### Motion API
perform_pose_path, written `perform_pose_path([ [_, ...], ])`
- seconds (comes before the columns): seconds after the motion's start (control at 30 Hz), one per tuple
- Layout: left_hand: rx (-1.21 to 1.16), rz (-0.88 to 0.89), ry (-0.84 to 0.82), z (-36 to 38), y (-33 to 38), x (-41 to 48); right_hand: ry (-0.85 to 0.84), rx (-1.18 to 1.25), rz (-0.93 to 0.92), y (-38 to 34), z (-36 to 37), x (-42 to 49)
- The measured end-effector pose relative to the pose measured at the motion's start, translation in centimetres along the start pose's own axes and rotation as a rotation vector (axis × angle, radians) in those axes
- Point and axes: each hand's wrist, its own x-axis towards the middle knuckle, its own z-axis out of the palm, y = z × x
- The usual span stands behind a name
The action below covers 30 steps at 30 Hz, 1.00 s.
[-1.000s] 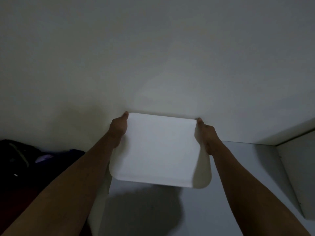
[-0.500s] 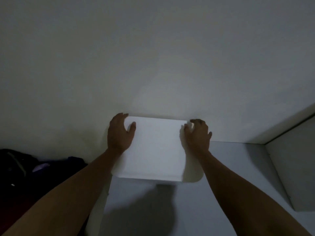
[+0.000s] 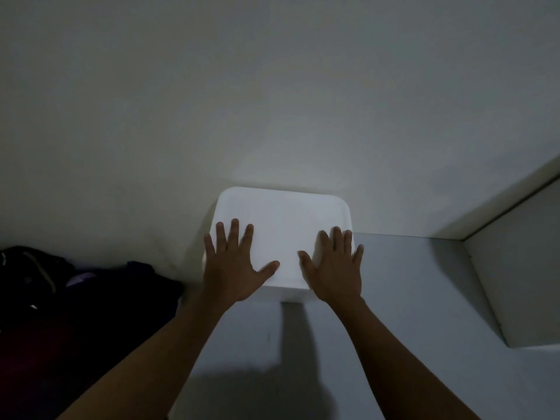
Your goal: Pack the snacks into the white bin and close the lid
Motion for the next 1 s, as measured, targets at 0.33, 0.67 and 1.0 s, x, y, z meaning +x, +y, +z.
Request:
perform_pose_path([
  [0.33,-0.014,-0.005,0.043,0.4,0.3,0.1,0.071,-0.004,0.034,-0.3,0.6,-0.1],
  [0.67,0.01,0.0,0.001,0.0,0.1,0.2,0.083,0.049,0.012,-0.4,0.2,-0.2],
  [1.0,-0.05,0.153,0.092,-0.8,-0.3,-2.6,0.237,0.202,-0.298,1.0,0.4,-3.5],
])
